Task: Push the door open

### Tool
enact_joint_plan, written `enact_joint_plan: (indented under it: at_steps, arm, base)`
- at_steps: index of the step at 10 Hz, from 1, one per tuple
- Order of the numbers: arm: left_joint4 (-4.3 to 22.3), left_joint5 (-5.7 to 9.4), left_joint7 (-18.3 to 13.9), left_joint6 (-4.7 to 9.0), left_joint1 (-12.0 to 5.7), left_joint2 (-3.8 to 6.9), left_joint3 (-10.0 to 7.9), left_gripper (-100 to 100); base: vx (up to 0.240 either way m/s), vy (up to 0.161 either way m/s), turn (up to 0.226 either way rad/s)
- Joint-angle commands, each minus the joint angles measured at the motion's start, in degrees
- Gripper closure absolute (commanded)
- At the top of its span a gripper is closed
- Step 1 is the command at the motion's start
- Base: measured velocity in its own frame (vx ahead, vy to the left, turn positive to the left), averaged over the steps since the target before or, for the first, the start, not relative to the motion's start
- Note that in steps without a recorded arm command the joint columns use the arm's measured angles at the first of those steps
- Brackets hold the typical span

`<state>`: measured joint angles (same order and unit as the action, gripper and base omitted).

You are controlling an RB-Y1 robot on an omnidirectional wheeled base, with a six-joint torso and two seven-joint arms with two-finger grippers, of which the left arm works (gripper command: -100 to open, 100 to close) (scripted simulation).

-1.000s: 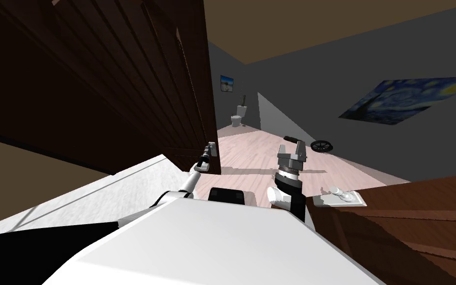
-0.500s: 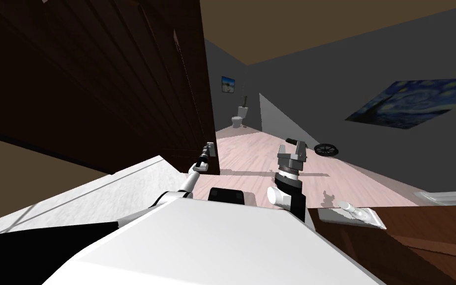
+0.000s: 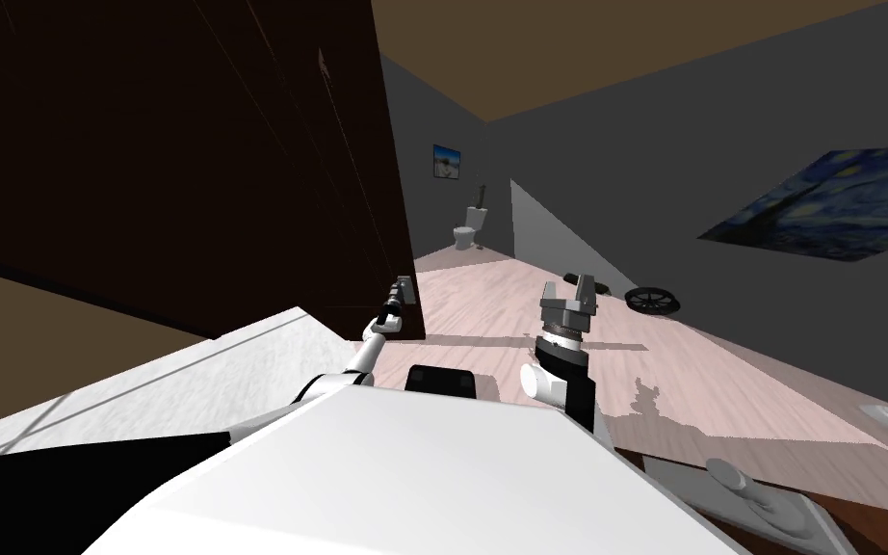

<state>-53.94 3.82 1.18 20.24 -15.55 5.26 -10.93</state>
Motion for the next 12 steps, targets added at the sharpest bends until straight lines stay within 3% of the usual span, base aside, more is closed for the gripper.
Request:
enact_joint_plan:
  at_steps: [1,6,12]
  arm:
    - [0.7,0.26,0.2,0.54,-0.47,0.22,-1.06,100]
    - [1.0,0.59,0.7,0.48,-0.25,0.46,-2.75,100]
    - [1.5,1.49,1.6,0.75,-0.32,1.43,-6.57,100]
  base:
    - [0.173,-0.101,0.072]
    - [0.139,-0.072,0.048]
    - [0.186,-0.076,0.063]
